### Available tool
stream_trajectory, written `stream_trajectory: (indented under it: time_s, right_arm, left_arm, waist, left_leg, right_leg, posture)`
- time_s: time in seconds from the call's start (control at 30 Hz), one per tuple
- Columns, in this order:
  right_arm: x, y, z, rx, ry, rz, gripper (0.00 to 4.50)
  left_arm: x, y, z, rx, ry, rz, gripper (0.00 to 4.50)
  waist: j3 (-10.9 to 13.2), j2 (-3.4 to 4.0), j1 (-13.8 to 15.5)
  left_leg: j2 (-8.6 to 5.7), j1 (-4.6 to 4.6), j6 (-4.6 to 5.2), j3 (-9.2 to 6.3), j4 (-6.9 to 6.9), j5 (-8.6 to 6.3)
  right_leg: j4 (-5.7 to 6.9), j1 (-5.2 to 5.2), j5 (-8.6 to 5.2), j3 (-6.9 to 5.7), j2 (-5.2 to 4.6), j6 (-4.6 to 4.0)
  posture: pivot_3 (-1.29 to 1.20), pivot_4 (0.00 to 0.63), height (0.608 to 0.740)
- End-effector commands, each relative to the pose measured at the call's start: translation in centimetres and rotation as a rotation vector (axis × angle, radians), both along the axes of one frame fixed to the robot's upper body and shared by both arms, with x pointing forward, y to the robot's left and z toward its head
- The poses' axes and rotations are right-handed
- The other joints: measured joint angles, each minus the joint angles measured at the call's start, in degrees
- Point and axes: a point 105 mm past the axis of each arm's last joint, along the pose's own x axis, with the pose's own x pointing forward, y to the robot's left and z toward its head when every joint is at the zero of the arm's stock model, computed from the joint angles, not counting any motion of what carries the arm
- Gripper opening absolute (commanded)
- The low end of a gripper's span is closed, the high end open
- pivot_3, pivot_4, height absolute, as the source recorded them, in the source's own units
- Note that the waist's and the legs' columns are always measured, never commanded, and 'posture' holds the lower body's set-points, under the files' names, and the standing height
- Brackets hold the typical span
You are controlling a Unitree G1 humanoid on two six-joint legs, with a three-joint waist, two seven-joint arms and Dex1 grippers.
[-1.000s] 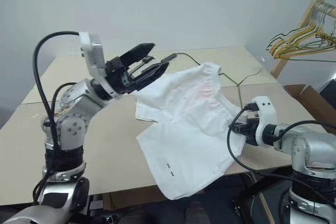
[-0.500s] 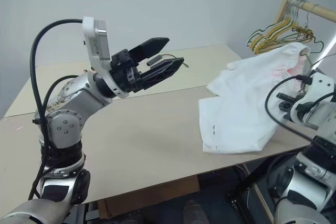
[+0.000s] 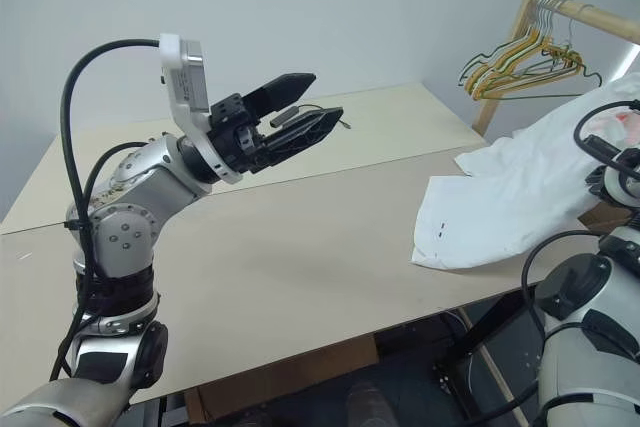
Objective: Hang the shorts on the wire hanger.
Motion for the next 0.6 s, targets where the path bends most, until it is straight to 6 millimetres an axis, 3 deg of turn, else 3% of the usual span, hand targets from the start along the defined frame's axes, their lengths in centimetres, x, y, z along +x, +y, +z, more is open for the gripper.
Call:
stream_trajectory:
  time_s: [0.03,0.33,0.6]
  right_arm:
    - [0.0,-1.9,2.3,0.023,-0.109,-0.082,0.00]
    - [-0.3,-5.0,2.3,0.021,-0.135,-0.223,0.00]
    - [-0.5,-5.4,-0.8,0.082,-0.073,-0.265,0.00]
  left_arm:
    - [-0.4,0.3,0.9,-0.011,-0.050,0.012,4.45]
    - [-0.5,0.4,0.9,-0.007,-0.055,0.015,4.45]
    - [-0.9,0.1,0.9,0.001,-0.064,0.008,4.45]
  waist:
    - [0.02,0.02,-0.08]
    - [0.07,0.01,-0.23]
    - [0.09,-0.03,-0.51]
  left_leg:
    - [0.00,0.00,0.00,0.04,-0.03,0.00]
    - [0.02,0.02,0.02,0.24,-0.13,-0.01]
    - [0.05,0.05,0.12,0.54,-0.20,-0.07]
  right_leg:
    - [-0.02,-0.01,0.00,0.03,0.00,0.00]
    - [-0.24,0.02,0.02,0.19,0.04,0.05]
    - [-0.56,0.28,0.11,0.46,0.08,0.16]
  posture:
    - [-0.21,0.000,0.740]
    - [-0.20,0.000,0.740]
    - [-0.20,0.000,0.740]
